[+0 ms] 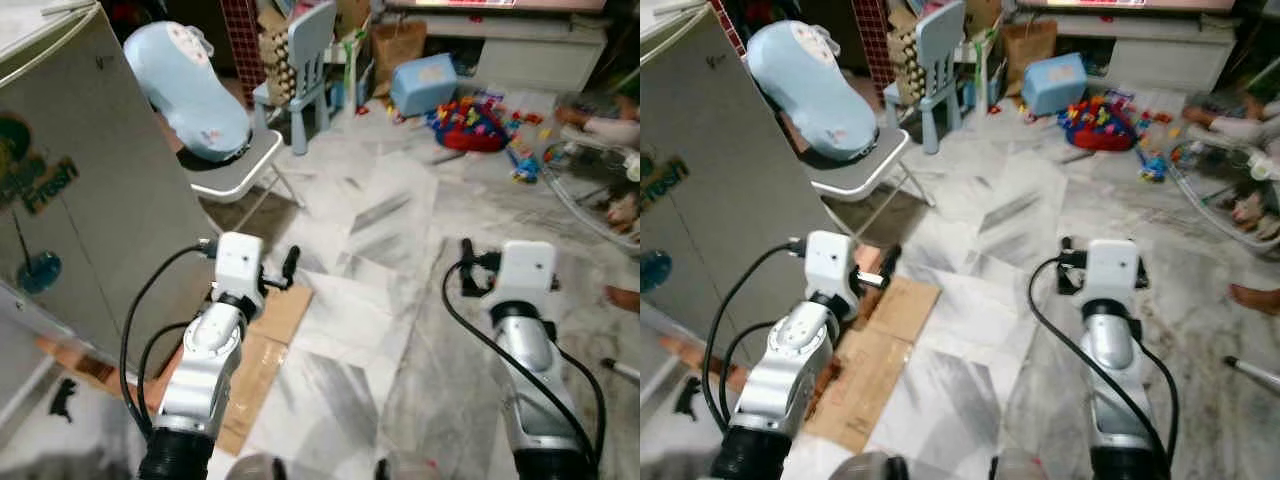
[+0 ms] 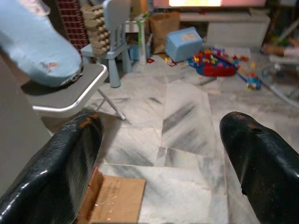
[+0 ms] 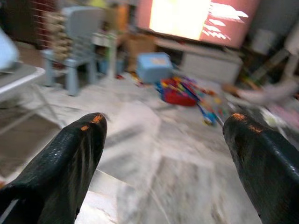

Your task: Restocking fridge

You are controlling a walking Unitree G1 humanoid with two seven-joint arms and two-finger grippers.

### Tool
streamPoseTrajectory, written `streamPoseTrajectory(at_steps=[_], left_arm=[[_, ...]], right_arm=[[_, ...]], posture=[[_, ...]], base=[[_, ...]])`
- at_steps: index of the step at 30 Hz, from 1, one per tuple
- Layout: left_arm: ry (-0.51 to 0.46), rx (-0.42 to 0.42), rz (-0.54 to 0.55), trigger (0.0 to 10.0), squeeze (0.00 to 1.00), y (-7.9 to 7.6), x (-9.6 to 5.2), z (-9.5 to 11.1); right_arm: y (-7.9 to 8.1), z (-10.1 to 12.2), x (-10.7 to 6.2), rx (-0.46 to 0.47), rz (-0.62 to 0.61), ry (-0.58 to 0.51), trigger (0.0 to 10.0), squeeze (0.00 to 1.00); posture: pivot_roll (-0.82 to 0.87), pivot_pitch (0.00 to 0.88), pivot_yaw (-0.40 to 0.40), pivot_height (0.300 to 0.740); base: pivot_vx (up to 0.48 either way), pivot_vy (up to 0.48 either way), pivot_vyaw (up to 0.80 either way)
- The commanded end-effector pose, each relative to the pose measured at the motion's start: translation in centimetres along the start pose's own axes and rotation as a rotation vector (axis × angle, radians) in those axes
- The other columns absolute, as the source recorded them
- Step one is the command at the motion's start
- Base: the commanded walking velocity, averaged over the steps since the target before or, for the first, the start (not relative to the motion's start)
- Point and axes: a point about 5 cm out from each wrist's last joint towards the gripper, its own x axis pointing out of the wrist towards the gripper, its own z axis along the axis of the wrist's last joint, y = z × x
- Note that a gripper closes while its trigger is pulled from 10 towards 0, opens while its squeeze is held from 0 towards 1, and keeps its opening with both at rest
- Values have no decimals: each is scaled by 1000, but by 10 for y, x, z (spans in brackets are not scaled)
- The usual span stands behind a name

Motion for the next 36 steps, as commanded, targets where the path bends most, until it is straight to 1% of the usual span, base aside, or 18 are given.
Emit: streamPoseTrajectory(at_steps=[1, 5, 7, 9, 11, 12, 14, 17, 21, 26, 31, 34, 36], left_arm=[[-1, 3, 39, 10000, 0, 7, -3, -3], [-9, 11, 77, 10000, 0, 15, -5, -3], [-4, 22, 88, 10000, 0, 18, -6, -5], [-2, 21, 90, 10000, 0, 19, -6, -7], [3, 2, 83, 10000, 0, 19, -8, -8], [3, 2, 74, 10000, 0, 17, -9, -9], [1, 6, 72, 10000, 0, 16, -9, -9], [-3, 0, 66, 10000, 0, 14, -7, -8], [-8, -18, 71, 10000, 0, 13, -3, -6], [-5, -13, 71, 10000, 0, 12, -5, -7], [-1, -11, 70, 10000, 0, 12, -6, -7], [2, -10, 77, 10000, 0, 13, -6, -8], [-6, -13, 109, 10000, 0, 16, -6, -8]], right_arm=[[7, 0, 3, 1, 41, 5, 10000, 0], [11, -6, 7, 10, 48, 29, 10000, 0], [13, -5, 9, 16, 50, 21, 10000, 0], [14, -4, 10, 20, 50, 19, 10000, 0], [17, -2, 11, 26, 50, 12, 10000, 0], [20, 0, 11, 31, 58, 2, 10000, 0], [22, 1, 11, 33, 63, -5, 10000, 0], [23, -1, 11, 31, 64, -2, 10000, 0], [22, 0, 11, 32, 62, -2, 10000, 0], [19, -6, 10, 23, 61, 15, 10000, 0], [19, -5, 10, 29, 58, 16, 10000, 0], [20, -5, 10, 31, 61, 15, 10000, 0], [20, -6, 10, 31, 64, 16, 10000, 0]], posture=[[-52, 0, 2, 740], [-44, 0, -3, 740], [-37, 0, 3, 740], [-36, 0, 12, 740], [-38, 0, 25, 740], [-39, 0, 26, 740], [-37, 0, 28, 740], [-42, 0, 26, 740], [-41, 8, 21, 740], [-37, 26, 22, 740], [-31, 34, 21, 740], [-30, 32, 21, 740], [-27, 29, 17, 740]], base=[[0, 0, 0], [0, 0, 0], [0, 0, 0], [0, 0, 0], [0, -120, 0], [0, -292, 0], [0, -292, 0], [0, -427, 0], [0, -480, 0], [0, -480, 0], [0, -480, 0], [0, -102, 0], [0, 0, 0]])
